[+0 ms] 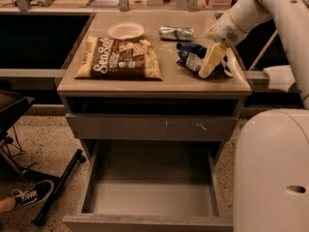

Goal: Place blue chip bag into middle drawer

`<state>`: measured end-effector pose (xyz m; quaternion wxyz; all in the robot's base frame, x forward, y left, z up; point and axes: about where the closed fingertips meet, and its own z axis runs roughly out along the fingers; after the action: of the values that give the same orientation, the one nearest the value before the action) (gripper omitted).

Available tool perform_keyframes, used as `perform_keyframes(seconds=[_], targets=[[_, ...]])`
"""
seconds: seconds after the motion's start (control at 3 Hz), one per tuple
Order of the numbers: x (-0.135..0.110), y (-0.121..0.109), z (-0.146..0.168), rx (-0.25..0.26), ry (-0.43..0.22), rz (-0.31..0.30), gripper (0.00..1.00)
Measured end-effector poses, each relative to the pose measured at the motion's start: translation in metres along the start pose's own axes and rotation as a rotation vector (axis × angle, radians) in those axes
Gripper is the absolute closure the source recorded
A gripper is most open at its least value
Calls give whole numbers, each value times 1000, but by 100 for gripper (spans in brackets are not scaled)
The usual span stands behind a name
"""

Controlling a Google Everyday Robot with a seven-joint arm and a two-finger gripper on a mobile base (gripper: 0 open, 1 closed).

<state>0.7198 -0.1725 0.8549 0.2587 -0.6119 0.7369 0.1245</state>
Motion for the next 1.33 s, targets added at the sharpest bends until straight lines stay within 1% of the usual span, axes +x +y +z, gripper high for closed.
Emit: perform_keyframes(seconds=[0.33,0.67,1.0,1.33], targets=[[-1,0,1,-3,-3,-1,10],[-1,0,1,-3,-3,-1,29],[-1,0,1,-2,-3,0,53],[2,1,-13,27,16,14,76]])
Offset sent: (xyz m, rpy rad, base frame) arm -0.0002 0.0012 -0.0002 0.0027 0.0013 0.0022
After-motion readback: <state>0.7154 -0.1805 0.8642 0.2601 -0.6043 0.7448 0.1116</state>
